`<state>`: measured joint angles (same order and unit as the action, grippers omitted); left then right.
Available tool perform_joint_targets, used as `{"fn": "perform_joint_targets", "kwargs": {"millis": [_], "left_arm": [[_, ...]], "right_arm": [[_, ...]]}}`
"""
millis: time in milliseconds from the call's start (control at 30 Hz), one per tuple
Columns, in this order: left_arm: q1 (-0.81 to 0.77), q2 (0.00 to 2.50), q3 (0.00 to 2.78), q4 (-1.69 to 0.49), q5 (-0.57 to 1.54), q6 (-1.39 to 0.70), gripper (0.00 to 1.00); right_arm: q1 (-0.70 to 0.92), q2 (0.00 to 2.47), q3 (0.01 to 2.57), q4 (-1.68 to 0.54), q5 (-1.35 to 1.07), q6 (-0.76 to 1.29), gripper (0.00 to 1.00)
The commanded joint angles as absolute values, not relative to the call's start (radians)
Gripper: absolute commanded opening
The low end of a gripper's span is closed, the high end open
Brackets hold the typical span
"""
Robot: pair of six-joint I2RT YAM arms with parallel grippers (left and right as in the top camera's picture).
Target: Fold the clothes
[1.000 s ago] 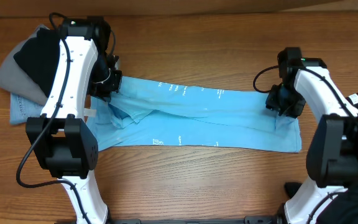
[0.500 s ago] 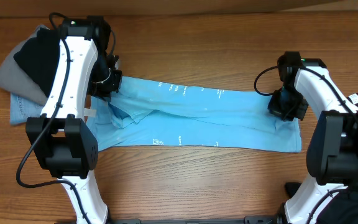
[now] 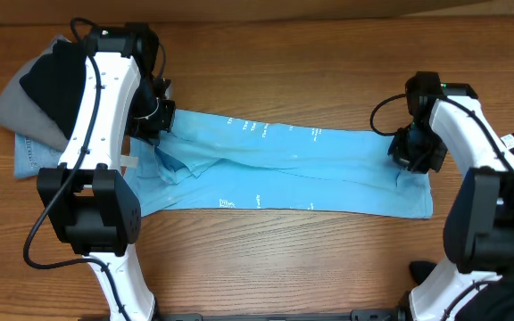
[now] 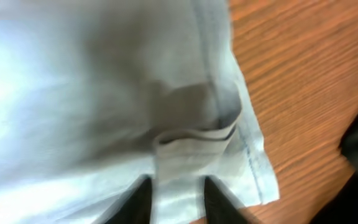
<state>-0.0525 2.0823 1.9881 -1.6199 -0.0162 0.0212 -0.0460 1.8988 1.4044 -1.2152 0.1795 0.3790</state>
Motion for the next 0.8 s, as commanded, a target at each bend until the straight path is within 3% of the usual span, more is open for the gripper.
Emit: {"fn": "perform_joint_targets", "kwargs": {"millis": [0, 133, 467, 567, 667, 767], "left_arm": [[-0.054, 2.053, 1.982, -1.613, -0.025, 0.022, 0.11], [-0.054, 2.053, 1.982, -1.611, -0.025, 0.022, 0.11], [-0.054, 2.053, 1.982, -1.609, -0.025, 0.022, 0.11], [-0.054, 2.053, 1.982, -1.609, -0.025, 0.022, 0.11], [-0.054, 2.053, 1.982, -1.611, -0.025, 0.022, 0.11], [-0.054, 2.053, 1.982, -1.611, -0.025, 0.022, 0.11]], "right_arm": [[-0.024, 1.849, 1.407, -1.205, 0.171, 0.367, 0.55], [-0.022, 1.858, 1.404, -1.175, 0.187, 0.368, 0.64], [-0.023, 1.862, 1.239, -1.031, 0.211, 0.398, 0.61], [-0.023, 1.862, 1.214, -1.016, 0.228, 0.429, 0.49], [-0.024, 1.862, 1.218, -1.028, 0.248, 0.447, 0.29], [-0.032, 1.862, 1.226, -1.047, 0.251, 0.459, 0.22]]}}
